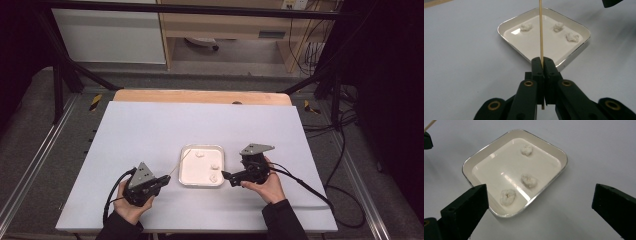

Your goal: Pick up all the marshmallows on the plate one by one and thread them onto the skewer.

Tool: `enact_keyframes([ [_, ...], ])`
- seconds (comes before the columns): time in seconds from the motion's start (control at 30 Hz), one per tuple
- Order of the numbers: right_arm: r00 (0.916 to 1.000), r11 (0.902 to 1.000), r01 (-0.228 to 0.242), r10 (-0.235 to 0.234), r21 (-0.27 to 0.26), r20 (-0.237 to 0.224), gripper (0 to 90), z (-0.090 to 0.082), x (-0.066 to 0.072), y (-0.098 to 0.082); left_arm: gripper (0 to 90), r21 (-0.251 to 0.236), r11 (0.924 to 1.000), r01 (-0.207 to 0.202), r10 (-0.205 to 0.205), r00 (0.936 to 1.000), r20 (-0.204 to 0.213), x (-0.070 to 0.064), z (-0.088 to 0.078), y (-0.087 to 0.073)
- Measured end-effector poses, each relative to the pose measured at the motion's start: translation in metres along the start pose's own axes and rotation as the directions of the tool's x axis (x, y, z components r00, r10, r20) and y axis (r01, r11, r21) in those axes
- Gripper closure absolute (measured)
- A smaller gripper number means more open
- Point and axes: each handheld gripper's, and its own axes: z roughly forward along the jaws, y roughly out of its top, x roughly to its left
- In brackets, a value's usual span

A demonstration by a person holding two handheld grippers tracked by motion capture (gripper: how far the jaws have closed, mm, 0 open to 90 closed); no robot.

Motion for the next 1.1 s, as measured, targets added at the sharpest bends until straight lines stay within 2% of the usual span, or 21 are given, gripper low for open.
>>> enact_keyframes([
  [0.23,0.9997,1.0,0.005,-0.005,-0.003,-0.024,5.7,0.019,0.008,0.013,88.5,-0.006,0.9998,0.019,-0.019,0.9998,-0.004,0.003,-0.003,-0.006],
  [0.27,0.9992,1.0,0.005,-0.005,0.001,-0.039,9.0,0.026,0.01,0.017,88.5,-0.007,0.9998,0.021,-0.021,0.9998,-0.003,0.003,-0.003,-0.006],
  [0.47,0.9978,1.0,-0.003,0.004,0.005,-0.066,15.3,0.04,0.012,0.023,88.5,-0.007,0.9996,0.026,-0.026,0.9996,0.005,0.004,-0.002,-0.007],
  [0.57,0.9985,0.9989,0.012,-0.01,0.045,-0.054,22.8,0.053,0.013,0.024,88.5,-0.007,0.9997,0.024,-0.024,0.9996,0.011,0.003,-0.001,-0.007],
  [0.6,0.9985,0.9989,0.012,-0.01,0.045,-0.054,22.8,0.053,0.013,0.024,88.5,-0.009,0.9997,0.024,-0.024,0.9997,0.009,0.002,-0.001,-0.007],
  [0.7,0.9991,0.9977,0.015,-0.013,0.066,-0.041,30.5,0.061,0.013,0.021,88.5,-0.006,0.9998,0.021,-0.021,0.9997,0.011,0.002,-0.001,-0.007],
  [0.77,0.9996,0.9952,0.009,-0.007,0.097,-0.029,33.1,0.065,0.012,0.019,88.5,-0.006,0.9998,0.021,-0.02,0.9997,0.012,0.002,-0.001,-0.007],
  [0.8,0.9997,0.9923,0.023,-0.022,0.122,-0.007,37.0,0.069,0.011,0.016,88.5,-0.007,0.9997,0.023,-0.022,0.9997,0.011,0.002,-0.001,-0.007],
  [1.07,1.0,0.9876,0.003,-0.002,0.157,-0.006,51.0,0.072,0.011,0.014,88.5,-0.01,0.9997,0.023,-0.023,0.9997,0.008,0.002,-0.001,-0.007],
  [1.1,0.9999,0.9865,0.009,-0.008,0.163,-0.008,54.7,0.073,0.011,0.013,88.5,-0.011,0.9997,0.024,-0.023,0.9997,0.007,0.002,-0.001,-0.007],
])
